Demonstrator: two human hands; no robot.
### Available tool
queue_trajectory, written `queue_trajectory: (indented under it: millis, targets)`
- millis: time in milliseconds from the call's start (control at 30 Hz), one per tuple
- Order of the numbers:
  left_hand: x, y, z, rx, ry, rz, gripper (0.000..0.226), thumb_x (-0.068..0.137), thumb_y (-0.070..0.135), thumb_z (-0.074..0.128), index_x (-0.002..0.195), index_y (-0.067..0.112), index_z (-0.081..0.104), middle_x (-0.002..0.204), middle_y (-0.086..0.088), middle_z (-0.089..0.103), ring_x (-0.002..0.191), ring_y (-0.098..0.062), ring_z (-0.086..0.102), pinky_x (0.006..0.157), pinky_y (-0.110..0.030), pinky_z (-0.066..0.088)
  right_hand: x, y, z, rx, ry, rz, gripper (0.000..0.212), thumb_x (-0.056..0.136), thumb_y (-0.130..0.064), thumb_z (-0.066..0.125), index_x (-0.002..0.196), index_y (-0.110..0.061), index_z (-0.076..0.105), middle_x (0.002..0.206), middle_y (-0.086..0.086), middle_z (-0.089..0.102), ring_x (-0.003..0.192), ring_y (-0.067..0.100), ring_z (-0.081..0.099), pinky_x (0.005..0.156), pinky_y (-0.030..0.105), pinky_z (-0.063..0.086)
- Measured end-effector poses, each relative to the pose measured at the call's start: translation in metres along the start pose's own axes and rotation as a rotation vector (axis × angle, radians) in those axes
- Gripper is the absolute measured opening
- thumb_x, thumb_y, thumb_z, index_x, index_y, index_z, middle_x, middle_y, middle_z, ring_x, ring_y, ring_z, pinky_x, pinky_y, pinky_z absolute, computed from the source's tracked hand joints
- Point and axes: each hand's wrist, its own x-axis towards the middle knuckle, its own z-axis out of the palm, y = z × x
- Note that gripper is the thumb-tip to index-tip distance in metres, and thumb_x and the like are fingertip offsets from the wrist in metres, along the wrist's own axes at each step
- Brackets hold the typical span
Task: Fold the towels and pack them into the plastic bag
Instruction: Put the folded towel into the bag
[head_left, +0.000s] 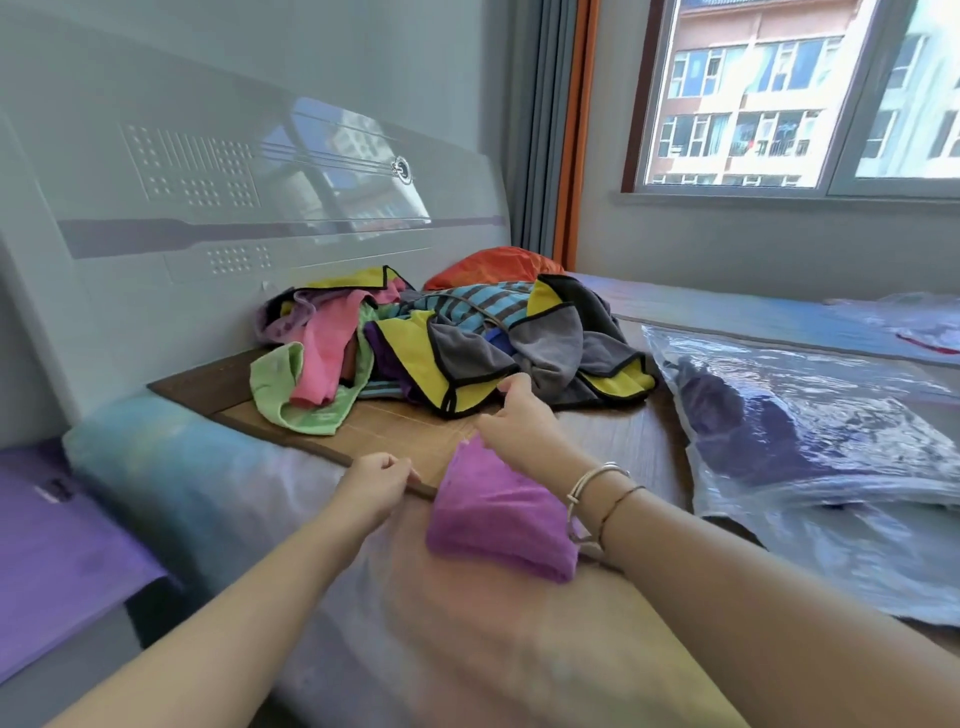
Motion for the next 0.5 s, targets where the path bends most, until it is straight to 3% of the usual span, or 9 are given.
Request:
queue_trajectory:
  millis: [100, 167, 267, 367, 500]
  targets:
    - [0.001, -0.007, 0.011, -0.092, -0.092, -0.101, 0.036, 0.1, 0.032, 0.045, 0.075, 0.01, 0.058, 0.076, -0.011, 0.058, 0.065, -0.026, 0.055, 0.072, -0.033, 0.049, 0.001, 0.024, 0.003, -0.373, 0.182, -0.199, 0.038, 0.093, -0.011, 0.042, 0.131, -0.013, 0.041, 0.116, 0.009, 0.059, 0.102, 0.023, 0.056, 0.087, 0.037, 0.046]
    - [0.0, -0.009, 0.021, -0.08, -0.103, -0.116, 0.038, 0.097, 0.044, 0.046, 0.08, 0.011, 0.056, 0.092, -0.014, 0.064, 0.087, -0.033, 0.064, 0.09, -0.042, 0.051, -0.001, 0.045, 0.007, -0.539, 0.187, -0.204, 0.037, 0.098, -0.023, 0.035, 0.134, -0.016, 0.042, 0.135, 0.007, 0.049, 0.129, 0.026, 0.04, 0.11, 0.046, 0.03]
    - [-0.008, -0.002, 0.034, -0.036, -0.079, -0.121, 0.044, 0.09, 0.057, 0.052, 0.091, 0.013, 0.048, 0.104, -0.008, 0.059, 0.106, -0.029, 0.059, 0.086, -0.034, 0.046, -0.009, 0.074, 0.024, -0.69, -0.014, -0.093, 0.051, 0.102, -0.041, 0.021, 0.151, -0.027, 0.022, 0.159, 0.007, 0.018, 0.148, 0.026, 0.007, 0.114, 0.059, 0.007]
    - [-0.023, 0.007, 0.038, -0.014, -0.132, -0.1, 0.049, 0.085, 0.052, 0.062, 0.109, 0.013, 0.046, 0.109, -0.004, 0.058, 0.104, -0.021, 0.056, 0.081, -0.03, 0.044, -0.012, 0.085, 0.035, -0.787, 0.011, -0.086, 0.055, 0.101, -0.045, 0.016, 0.154, -0.03, 0.011, 0.162, 0.007, 0.009, 0.149, 0.026, 0.002, 0.113, 0.062, 0.005]
    - [-0.038, 0.014, 0.036, -0.027, -0.124, -0.025, 0.03, 0.087, 0.027, 0.063, 0.108, 0.014, 0.047, 0.106, -0.004, 0.061, 0.096, -0.018, 0.058, 0.082, -0.03, 0.048, -0.021, 0.08, 0.023, -0.695, -0.011, -0.125, 0.054, 0.102, -0.045, 0.017, 0.154, -0.031, 0.009, 0.162, 0.005, 0.006, 0.149, 0.024, 0.0, 0.115, 0.059, 0.005]
